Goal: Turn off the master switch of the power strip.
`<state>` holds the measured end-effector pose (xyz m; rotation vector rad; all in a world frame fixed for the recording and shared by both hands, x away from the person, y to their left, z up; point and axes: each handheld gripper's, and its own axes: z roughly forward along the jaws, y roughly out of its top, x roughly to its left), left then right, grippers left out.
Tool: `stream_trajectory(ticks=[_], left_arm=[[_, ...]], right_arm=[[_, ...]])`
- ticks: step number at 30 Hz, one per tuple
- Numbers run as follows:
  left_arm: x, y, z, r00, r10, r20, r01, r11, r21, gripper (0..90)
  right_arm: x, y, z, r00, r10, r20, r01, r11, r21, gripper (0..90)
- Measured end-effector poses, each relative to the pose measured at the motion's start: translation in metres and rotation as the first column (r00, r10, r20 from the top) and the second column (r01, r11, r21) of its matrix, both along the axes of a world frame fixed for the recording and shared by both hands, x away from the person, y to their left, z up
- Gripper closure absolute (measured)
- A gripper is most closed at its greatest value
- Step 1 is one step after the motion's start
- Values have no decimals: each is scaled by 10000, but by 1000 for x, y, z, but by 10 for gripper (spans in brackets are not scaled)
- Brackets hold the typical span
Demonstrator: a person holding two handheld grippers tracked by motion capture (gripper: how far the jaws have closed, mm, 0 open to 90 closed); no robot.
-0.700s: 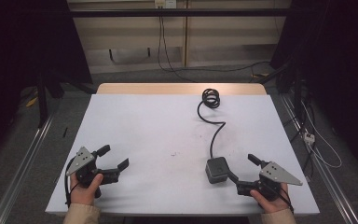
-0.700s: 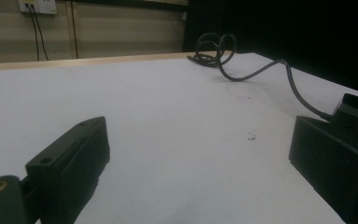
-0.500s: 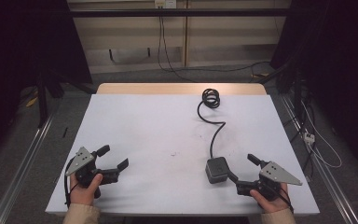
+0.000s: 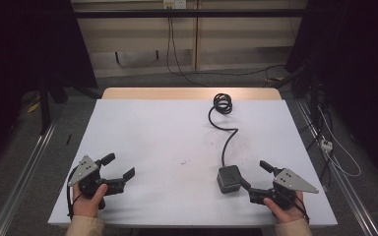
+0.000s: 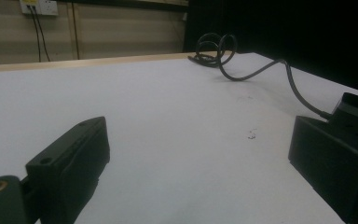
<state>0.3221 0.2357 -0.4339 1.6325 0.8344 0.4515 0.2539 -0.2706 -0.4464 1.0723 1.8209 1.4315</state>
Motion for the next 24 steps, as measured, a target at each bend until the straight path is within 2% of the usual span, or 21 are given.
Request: stream_trajectory(ticks=[13,24], left_arm=[[0,0,0,10000,3,-23,-3,10000,45,52],[0,1,-1,9999,68,-82,-67,9999,146,52]], right_arm=[[2,1,3,9996,221,-159,-221,9998,29,150],[5,2,6,9996,166,-249,-165,9999,9,196]])
